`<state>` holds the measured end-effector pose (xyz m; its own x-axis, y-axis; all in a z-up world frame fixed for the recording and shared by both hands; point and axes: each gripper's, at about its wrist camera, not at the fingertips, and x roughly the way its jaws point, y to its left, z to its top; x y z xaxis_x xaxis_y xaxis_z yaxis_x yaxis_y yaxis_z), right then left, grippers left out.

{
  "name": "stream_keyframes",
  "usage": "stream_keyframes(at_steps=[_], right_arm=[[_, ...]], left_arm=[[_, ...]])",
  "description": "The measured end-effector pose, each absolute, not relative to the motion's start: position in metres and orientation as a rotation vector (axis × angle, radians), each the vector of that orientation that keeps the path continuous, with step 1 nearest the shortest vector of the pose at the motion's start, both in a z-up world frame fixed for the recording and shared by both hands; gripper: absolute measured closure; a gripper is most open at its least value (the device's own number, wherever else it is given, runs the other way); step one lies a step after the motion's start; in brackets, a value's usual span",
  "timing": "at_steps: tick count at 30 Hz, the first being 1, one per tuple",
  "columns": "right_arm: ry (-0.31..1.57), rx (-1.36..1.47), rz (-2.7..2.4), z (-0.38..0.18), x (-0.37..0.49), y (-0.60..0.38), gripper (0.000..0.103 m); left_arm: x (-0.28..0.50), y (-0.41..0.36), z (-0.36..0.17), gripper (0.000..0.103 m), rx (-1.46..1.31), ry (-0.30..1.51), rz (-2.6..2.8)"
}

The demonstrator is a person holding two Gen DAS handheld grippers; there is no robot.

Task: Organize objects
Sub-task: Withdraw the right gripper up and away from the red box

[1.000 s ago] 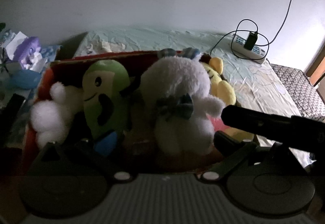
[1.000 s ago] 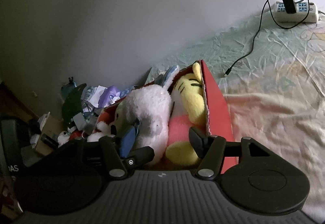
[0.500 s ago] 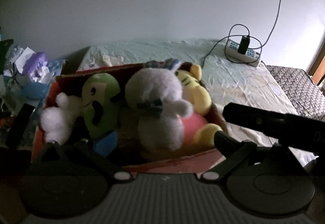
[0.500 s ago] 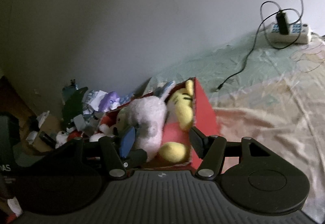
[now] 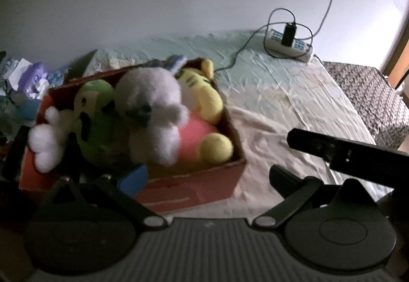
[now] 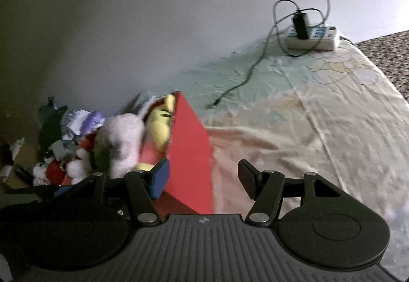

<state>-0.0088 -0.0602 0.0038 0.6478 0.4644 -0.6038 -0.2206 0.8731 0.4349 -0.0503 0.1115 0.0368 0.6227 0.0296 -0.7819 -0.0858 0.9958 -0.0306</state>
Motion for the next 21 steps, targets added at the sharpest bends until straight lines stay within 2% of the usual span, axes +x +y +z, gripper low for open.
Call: stream_keyframes(at_steps=[21], right_arm=[[0.85,0.223,0.121,-0.015,-0.005,-0.113,0.041]], left_arm=[[-0.037,0.027,0.016,0.002,0.043,0.972,-0.037]])
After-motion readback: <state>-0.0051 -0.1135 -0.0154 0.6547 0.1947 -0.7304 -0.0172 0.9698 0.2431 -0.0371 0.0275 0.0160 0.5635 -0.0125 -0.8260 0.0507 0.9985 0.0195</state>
